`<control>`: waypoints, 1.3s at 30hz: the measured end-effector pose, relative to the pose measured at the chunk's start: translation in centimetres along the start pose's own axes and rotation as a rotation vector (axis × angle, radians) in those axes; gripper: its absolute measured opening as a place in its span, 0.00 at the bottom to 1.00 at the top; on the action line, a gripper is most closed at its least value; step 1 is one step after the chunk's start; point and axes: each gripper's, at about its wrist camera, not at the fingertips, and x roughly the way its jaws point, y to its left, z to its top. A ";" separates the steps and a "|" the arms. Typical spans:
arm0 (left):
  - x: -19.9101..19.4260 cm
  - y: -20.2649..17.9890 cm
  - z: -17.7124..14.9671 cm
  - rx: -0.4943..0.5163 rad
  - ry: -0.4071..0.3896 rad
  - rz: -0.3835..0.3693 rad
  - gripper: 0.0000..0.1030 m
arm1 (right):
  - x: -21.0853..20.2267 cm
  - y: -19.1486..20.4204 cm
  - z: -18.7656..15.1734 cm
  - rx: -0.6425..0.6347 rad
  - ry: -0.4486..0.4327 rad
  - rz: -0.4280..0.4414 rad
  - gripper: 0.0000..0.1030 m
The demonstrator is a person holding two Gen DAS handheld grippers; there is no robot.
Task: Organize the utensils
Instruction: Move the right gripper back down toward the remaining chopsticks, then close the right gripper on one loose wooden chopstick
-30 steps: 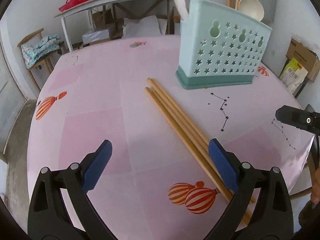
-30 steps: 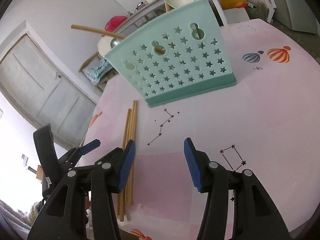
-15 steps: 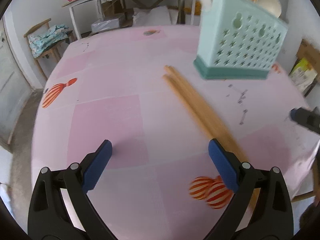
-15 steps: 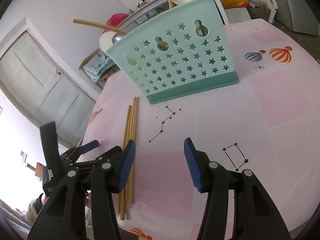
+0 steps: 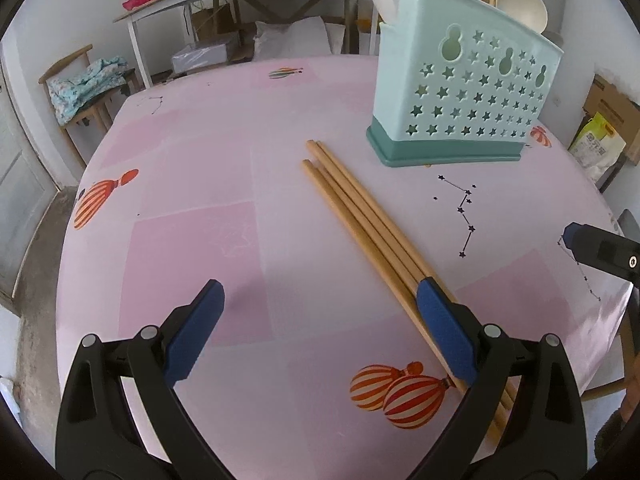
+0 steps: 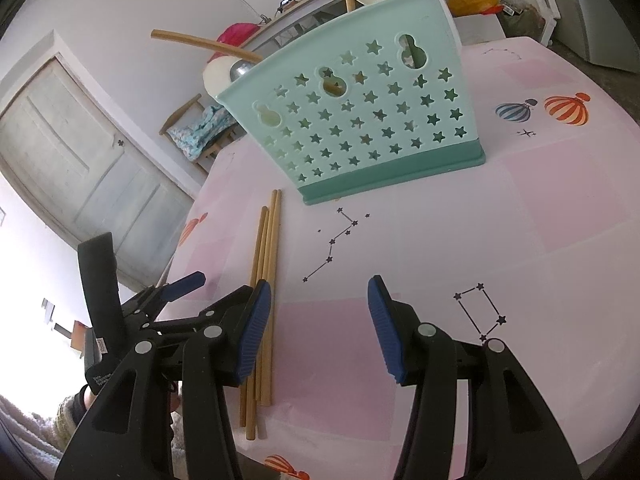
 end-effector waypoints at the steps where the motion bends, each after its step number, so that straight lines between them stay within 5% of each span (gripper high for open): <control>1: 0.1 0.2 -0.1 -0.007 0.007 0.007 0.90 | 0.0 0.0 0.0 -0.001 0.001 -0.001 0.48; 12: 0.0 1.9 -0.2 -0.031 0.028 0.066 0.90 | 1.2 1.3 -0.3 -0.050 0.037 0.020 0.44; 20: 0.2 2.3 -0.1 -0.035 0.028 0.073 0.90 | 4.5 3.1 -1.1 -0.125 0.141 0.030 0.19; 25: 0.4 2.4 -0.1 -0.041 0.027 0.073 0.90 | 6.0 4.1 -1.6 -0.157 0.186 0.026 0.13; 39: 0.5 2.5 -0.1 -0.043 0.025 0.073 0.90 | 5.8 3.6 -1.2 -0.157 0.174 -0.019 0.07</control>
